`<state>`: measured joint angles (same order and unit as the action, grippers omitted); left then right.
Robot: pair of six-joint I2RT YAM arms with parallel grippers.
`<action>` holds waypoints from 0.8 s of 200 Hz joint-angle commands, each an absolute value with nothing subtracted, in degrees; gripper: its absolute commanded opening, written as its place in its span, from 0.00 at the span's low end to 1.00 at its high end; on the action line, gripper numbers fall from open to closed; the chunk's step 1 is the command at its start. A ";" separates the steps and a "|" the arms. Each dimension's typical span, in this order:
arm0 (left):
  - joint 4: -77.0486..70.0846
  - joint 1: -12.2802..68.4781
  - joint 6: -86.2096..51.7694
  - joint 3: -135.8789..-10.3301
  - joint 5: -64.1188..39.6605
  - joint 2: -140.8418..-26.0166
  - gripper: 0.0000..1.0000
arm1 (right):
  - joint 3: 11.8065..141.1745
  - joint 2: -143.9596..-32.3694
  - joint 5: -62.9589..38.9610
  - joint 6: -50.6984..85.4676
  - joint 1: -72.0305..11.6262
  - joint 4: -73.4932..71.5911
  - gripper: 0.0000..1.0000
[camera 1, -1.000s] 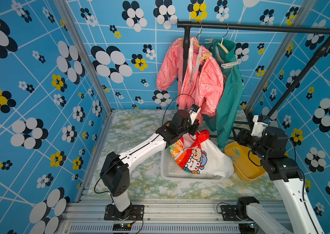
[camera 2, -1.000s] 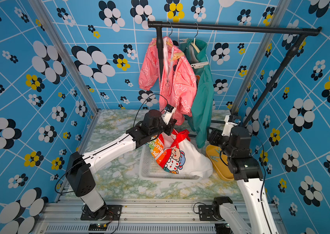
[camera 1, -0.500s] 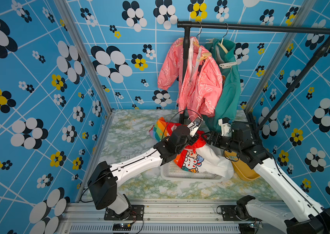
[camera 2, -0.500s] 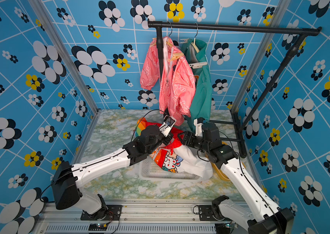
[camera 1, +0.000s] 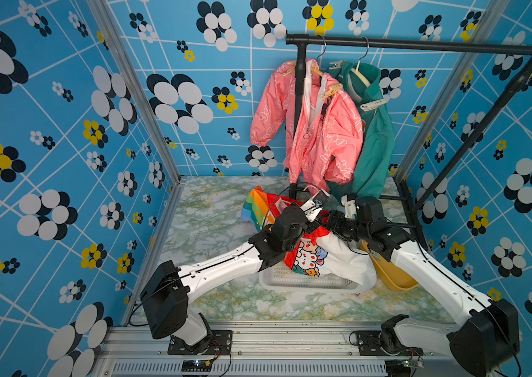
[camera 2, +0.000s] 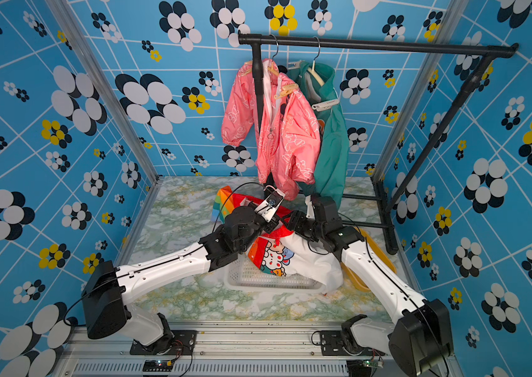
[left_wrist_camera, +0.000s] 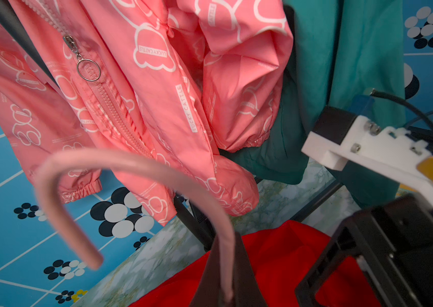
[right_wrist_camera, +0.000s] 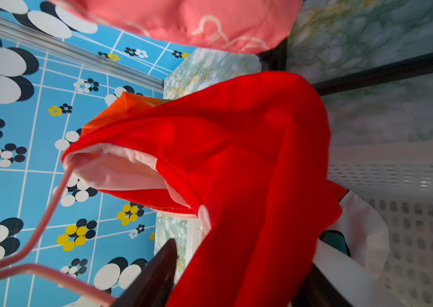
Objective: Remove the clothespins securing jackets to the hanger
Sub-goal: Remove the jacket from the hanger.
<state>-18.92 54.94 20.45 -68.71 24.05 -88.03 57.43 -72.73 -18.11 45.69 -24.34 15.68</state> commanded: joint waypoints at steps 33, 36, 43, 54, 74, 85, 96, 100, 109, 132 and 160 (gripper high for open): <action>-24.72 54.36 31.23 -73.42 29.54 -85.94 0.00 | 69.31 -72.56 -16.71 35.48 -25.52 17.93 0.00; -25.22 54.18 32.19 -73.76 30.06 -85.92 0.00 | 70.22 -72.11 -16.29 34.48 -25.57 18.45 0.00; -26.08 53.48 34.14 -74.63 31.07 -85.94 0.00 | 72.29 -71.10 -15.25 32.40 -25.66 19.46 0.00; -26.46 52.11 35.87 -75.97 31.81 -85.81 0.00 | 75.19 -69.57 -14.36 29.32 -25.94 20.23 0.00; -26.42 49.11 36.91 -78.84 31.79 -84.80 0.00 | 80.52 -67.69 -14.29 24.83 -27.01 20.55 0.00; -25.24 47.38 36.44 -81.05 30.92 -83.72 0.00 | 83.85 -67.82 -14.88 22.92 -28.17 20.71 0.00; -21.32 45.19 32.88 -83.75 28.43 -82.22 0.00 | 86.79 -69.02 -16.52 21.46 -29.97 20.59 0.00; -19.36 44.13 30.93 -84.75 26.92 -81.61 0.00 | 87.90 -69.56 -16.93 21.14 -30.83 20.48 0.00; -15.84 41.64 26.19 -86.57 23.43 -80.31 0.00 | 90.36 -71.11 -17.78 20.25 -32.96 20.49 0.00; -13.28 36.88 19.74 -88.02 18.19 -76.68 0.00 | 96.79 -74.93 -17.40 17.24 -39.38 20.64 0.00; -12.49 36.25 20.55 -88.15 17.31 -73.86 0.00 | 100.04 -78.11 -17.14 16.22 -43.27 18.98 0.00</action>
<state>-14.15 36.32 23.00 -86.50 20.73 -76.05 97.93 -75.92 -16.38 19.35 -41.15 20.27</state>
